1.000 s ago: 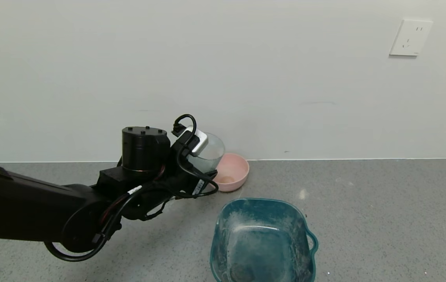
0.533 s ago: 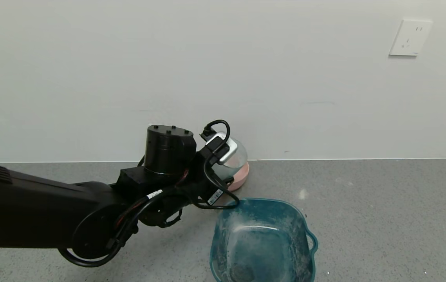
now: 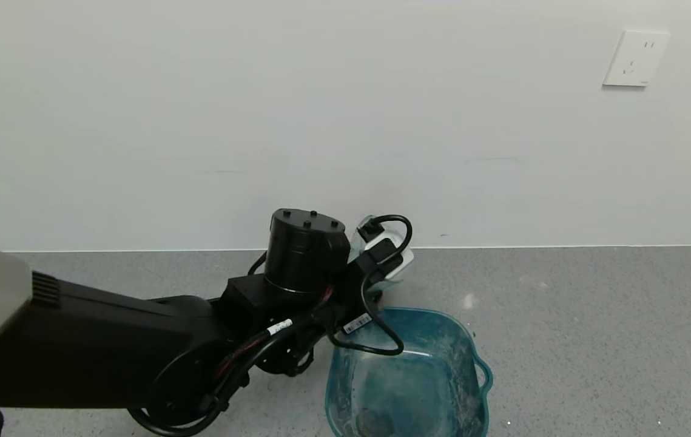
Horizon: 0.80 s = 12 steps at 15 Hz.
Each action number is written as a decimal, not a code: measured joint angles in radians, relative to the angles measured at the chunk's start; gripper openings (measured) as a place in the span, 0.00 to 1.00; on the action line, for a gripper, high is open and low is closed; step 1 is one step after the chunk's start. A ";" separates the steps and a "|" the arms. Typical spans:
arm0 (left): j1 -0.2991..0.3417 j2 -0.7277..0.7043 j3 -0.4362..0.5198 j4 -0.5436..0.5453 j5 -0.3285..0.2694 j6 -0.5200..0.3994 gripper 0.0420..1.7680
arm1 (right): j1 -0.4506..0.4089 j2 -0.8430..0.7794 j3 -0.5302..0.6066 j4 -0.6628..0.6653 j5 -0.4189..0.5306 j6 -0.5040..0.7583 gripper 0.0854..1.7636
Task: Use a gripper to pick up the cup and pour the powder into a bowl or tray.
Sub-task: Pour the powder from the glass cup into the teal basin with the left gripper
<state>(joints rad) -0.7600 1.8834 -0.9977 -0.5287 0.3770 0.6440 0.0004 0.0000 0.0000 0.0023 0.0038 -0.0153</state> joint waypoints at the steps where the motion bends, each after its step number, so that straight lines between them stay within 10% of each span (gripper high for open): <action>1: -0.006 0.006 -0.001 0.000 0.009 0.017 0.71 | 0.000 0.000 0.000 0.000 0.000 0.000 0.97; 12: -0.061 0.043 0.000 0.001 0.084 0.277 0.71 | 0.000 0.000 0.000 0.000 0.000 0.000 0.97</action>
<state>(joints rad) -0.8215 1.9266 -0.9977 -0.5277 0.4613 0.9206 0.0004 0.0000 0.0000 0.0019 0.0038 -0.0149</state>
